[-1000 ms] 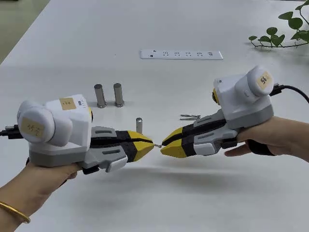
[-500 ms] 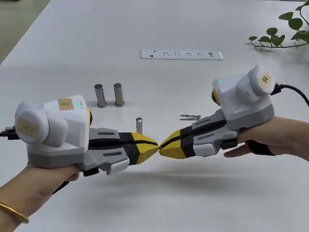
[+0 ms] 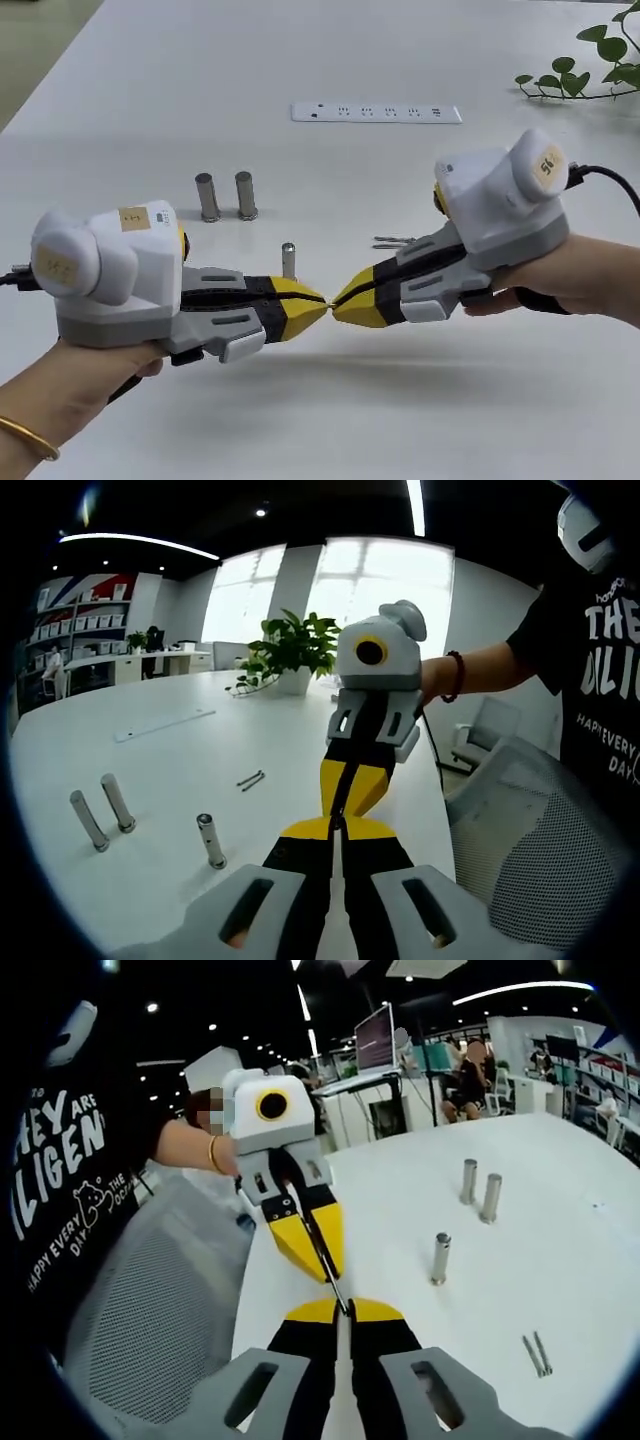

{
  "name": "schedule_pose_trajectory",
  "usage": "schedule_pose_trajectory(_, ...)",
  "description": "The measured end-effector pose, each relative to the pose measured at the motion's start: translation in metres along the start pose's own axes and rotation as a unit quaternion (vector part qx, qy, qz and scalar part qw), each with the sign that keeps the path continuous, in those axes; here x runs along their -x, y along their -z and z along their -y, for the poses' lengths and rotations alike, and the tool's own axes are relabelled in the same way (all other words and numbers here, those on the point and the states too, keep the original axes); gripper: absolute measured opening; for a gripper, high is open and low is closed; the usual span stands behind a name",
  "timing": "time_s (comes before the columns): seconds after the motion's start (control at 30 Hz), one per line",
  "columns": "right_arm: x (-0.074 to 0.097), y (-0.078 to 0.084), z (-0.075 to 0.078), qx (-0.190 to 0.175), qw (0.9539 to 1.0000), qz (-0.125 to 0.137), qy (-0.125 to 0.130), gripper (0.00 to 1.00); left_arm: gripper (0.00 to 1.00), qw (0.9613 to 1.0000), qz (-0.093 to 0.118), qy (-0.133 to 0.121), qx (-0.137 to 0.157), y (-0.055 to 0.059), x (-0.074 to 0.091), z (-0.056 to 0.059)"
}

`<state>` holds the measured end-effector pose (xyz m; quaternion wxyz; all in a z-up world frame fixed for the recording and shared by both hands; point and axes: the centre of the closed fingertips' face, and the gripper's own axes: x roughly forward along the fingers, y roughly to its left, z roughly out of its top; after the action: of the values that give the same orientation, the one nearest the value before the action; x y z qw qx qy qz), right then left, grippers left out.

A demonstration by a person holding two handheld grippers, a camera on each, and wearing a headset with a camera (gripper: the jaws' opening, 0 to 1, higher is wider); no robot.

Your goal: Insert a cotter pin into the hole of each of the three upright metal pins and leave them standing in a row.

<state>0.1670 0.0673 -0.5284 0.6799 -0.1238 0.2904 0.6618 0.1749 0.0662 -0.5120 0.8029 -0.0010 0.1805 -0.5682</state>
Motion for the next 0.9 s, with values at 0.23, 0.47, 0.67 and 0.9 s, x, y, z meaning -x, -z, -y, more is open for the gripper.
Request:
schedule_pose_trajectory(0.23, -0.002, 0.004, -0.001, 0.036, 0.999, -0.027, 0.0, 0.0, 0.0, 0.9999, -0.011, -0.003, -0.004, 0.005, -0.001, -0.001)
schedule_pose_trajectory(0.47, -0.003, 0.006, 0.002, 0.06, 0.997, -0.049, 0.005, 0.0, 0.01, 0.9997, -0.017, -0.012, -0.011, 0.007, -0.001, -0.005)
schedule_pose_trajectory(0.67, -0.002, 0.009, 0.009, 0.071, 0.9953, -0.064, 0.017, 0.0, 0.04, 0.9993, -0.022, -0.028, -0.007, 0.01, 0.0, -0.011)
schedule_pose_trajectory(0.9, 0.004, 0.009, 0.027, 0.065, 0.9938, -0.075, 0.05, 0.0, 0.12, 0.9977, -0.024, -0.063, -0.007, 0.013, -0.001, -0.021)
